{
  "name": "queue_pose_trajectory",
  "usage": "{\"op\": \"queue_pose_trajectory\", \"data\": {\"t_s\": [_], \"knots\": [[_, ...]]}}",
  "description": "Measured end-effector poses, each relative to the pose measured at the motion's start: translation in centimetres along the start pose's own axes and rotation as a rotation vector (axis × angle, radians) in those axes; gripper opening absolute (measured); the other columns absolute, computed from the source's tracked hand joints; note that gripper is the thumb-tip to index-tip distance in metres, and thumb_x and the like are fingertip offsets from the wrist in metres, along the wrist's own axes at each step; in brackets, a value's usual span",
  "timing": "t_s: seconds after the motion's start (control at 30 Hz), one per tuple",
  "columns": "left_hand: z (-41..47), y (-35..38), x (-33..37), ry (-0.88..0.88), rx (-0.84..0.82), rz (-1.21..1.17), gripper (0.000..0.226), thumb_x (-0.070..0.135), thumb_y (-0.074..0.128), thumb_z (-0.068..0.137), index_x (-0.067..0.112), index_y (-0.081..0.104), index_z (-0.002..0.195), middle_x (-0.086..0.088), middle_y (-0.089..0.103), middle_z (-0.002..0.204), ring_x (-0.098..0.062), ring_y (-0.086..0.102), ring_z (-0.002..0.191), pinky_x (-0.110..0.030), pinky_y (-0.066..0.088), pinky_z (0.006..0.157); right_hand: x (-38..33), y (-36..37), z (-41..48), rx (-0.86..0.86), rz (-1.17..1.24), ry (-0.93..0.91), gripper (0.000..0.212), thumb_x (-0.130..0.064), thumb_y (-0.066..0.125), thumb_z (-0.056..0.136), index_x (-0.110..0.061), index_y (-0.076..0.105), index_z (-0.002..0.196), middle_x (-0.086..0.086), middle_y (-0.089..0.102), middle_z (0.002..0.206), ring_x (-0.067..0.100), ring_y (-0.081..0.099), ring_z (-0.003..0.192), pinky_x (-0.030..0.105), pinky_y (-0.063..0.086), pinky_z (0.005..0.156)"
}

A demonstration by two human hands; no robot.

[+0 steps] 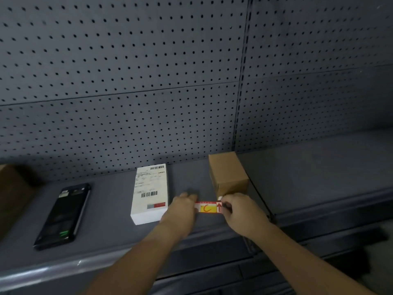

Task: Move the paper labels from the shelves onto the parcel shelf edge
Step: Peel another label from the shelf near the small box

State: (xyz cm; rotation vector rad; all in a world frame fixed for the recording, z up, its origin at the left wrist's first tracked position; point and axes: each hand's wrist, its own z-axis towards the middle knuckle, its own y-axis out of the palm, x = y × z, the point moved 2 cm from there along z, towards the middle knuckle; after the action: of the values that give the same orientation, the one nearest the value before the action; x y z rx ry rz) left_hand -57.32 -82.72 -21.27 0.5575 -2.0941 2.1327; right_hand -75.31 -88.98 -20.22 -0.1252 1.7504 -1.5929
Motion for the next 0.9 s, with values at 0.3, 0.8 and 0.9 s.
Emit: {"op": "queue_pose_trajectory", "data": {"t_s": [0.3,0.8,0.9], "knots": [[0.4,1.0,0.1,-0.057,0.003,0.014,0.027,0.018,0.059,0.093,0.018,0.055,0.119,-0.007,0.046,0.126,-0.026,0.047,0.112,-0.04,0.048,0.096,0.1,0.7,0.4,-0.022,-0.047,-0.026,0.027,-0.04,0.056,0.093,-0.028,0.063,0.116,-0.003,0.057,0.102,0.017,0.056,0.091,0.038,0.051,0.083],[0.9,0.8,-0.1,-0.084,-0.028,-0.07,0.042,0.017,0.07,0.086,0.019,0.05,0.123,-0.003,0.045,0.124,-0.027,0.049,0.112,-0.041,0.049,0.094,0.4,1.2,1.3,-0.094,0.075,0.039,0.025,-0.026,0.067,0.087,-0.029,0.051,0.105,-0.009,0.046,0.102,0.015,0.053,0.098,0.036,0.049,0.086],[0.7,0.6,0.0,-0.075,0.014,-0.102,0.035,0.015,0.072,0.084,0.02,0.055,0.114,-0.002,0.052,0.116,-0.021,0.053,0.104,-0.034,0.05,0.09,0.6,1.1,1.0,-0.034,0.153,0.015,0.022,-0.023,0.071,0.085,-0.028,0.055,0.099,-0.019,0.045,0.093,0.006,0.053,0.089,0.024,0.048,0.078]]}}
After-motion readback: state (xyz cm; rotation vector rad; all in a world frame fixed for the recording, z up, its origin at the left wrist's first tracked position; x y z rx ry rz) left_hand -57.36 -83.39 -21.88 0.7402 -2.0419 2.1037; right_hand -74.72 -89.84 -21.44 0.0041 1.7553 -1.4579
